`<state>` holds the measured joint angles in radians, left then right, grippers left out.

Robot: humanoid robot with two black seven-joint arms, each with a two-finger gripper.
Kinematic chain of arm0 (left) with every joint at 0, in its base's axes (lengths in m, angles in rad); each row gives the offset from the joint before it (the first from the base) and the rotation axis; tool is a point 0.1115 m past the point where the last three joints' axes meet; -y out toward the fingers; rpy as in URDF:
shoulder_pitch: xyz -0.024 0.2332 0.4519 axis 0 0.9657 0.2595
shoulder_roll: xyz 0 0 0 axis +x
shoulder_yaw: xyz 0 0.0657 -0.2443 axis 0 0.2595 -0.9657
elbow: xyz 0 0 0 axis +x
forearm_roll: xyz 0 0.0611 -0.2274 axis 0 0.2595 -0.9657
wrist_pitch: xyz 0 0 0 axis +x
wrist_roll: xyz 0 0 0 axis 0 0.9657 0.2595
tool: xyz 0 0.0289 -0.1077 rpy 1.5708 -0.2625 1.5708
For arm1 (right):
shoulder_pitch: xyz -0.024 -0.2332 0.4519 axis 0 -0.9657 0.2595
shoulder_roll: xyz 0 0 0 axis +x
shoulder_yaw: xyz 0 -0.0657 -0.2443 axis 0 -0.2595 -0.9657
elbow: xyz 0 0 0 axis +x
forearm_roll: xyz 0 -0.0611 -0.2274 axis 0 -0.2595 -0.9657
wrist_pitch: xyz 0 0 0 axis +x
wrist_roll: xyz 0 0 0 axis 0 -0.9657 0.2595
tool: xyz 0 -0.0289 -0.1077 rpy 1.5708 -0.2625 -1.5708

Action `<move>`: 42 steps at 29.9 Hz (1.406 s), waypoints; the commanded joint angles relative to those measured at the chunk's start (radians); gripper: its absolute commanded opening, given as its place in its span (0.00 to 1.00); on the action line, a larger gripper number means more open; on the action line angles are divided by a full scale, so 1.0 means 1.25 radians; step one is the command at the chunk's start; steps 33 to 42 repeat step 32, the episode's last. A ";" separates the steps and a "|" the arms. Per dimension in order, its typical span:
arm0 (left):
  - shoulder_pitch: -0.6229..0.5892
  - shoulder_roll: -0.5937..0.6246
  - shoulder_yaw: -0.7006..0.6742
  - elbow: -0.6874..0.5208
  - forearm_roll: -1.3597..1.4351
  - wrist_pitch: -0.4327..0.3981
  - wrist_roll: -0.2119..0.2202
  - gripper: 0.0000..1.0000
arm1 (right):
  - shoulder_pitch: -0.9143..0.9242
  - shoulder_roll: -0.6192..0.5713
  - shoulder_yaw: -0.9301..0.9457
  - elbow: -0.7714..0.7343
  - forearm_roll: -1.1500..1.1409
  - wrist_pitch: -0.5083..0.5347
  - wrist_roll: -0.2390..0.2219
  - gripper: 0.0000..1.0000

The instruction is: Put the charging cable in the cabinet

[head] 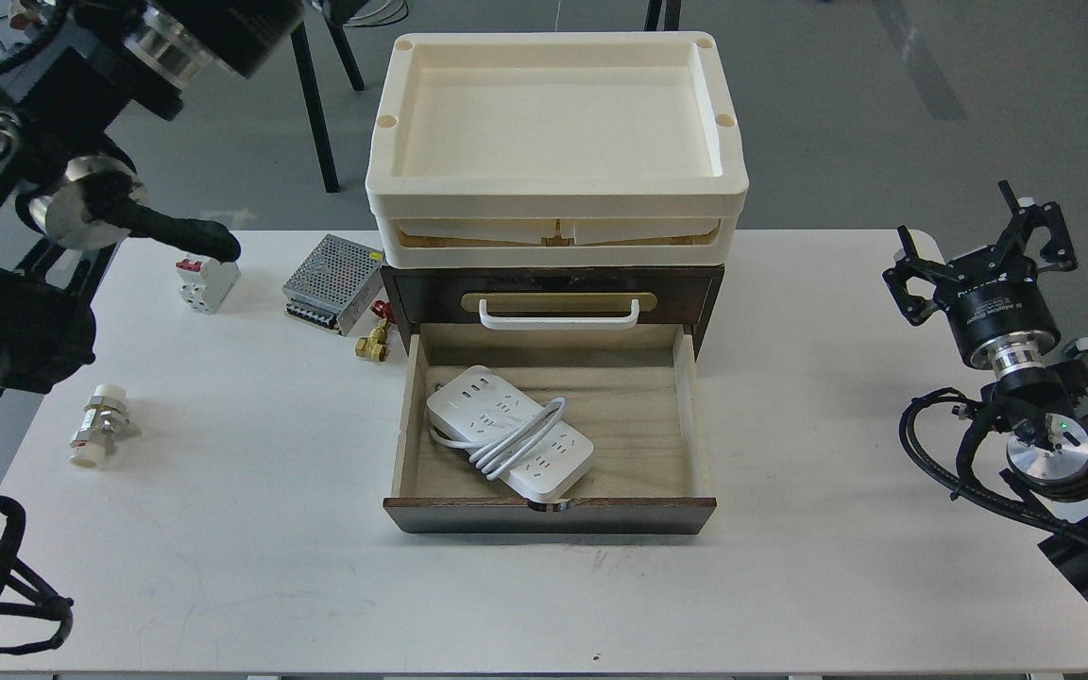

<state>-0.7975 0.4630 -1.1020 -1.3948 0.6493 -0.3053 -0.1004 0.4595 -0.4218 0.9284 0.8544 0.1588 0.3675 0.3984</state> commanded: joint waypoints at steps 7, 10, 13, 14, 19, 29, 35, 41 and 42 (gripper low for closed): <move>0.122 0.009 -0.094 0.209 -0.344 -0.013 -0.004 0.99 | 0.002 0.000 0.023 -0.001 0.003 -0.003 -0.005 1.00; 0.173 0.005 -0.106 0.242 -0.414 -0.013 -0.006 0.99 | 0.005 0.000 0.030 -0.006 0.005 -0.006 -0.013 1.00; 0.218 -0.001 -0.108 0.289 -0.426 -0.013 -0.007 0.99 | 0.008 0.000 0.049 -0.012 0.014 -0.037 -0.012 1.00; 0.230 -0.006 -0.108 0.308 -0.426 -0.013 -0.010 0.99 | 0.005 0.000 0.063 -0.011 0.014 -0.055 -0.011 1.00; 0.262 -0.065 -0.108 0.374 -0.426 -0.058 -0.029 0.99 | -0.001 0.004 0.080 -0.009 0.014 -0.068 -0.009 1.00; 0.299 -0.116 -0.099 0.430 -0.427 -0.083 -0.031 0.99 | -0.001 0.001 0.067 0.001 0.013 -0.018 -0.011 1.00; 0.305 -0.120 -0.098 0.408 -0.433 -0.075 -0.036 0.99 | -0.001 -0.001 0.067 0.012 0.010 -0.017 -0.009 1.00; 0.305 -0.120 -0.098 0.408 -0.433 -0.075 -0.036 0.99 | -0.001 -0.001 0.067 0.012 0.010 -0.017 -0.009 1.00; 0.305 -0.120 -0.098 0.408 -0.433 -0.075 -0.036 0.99 | -0.001 -0.001 0.067 0.012 0.010 -0.017 -0.009 1.00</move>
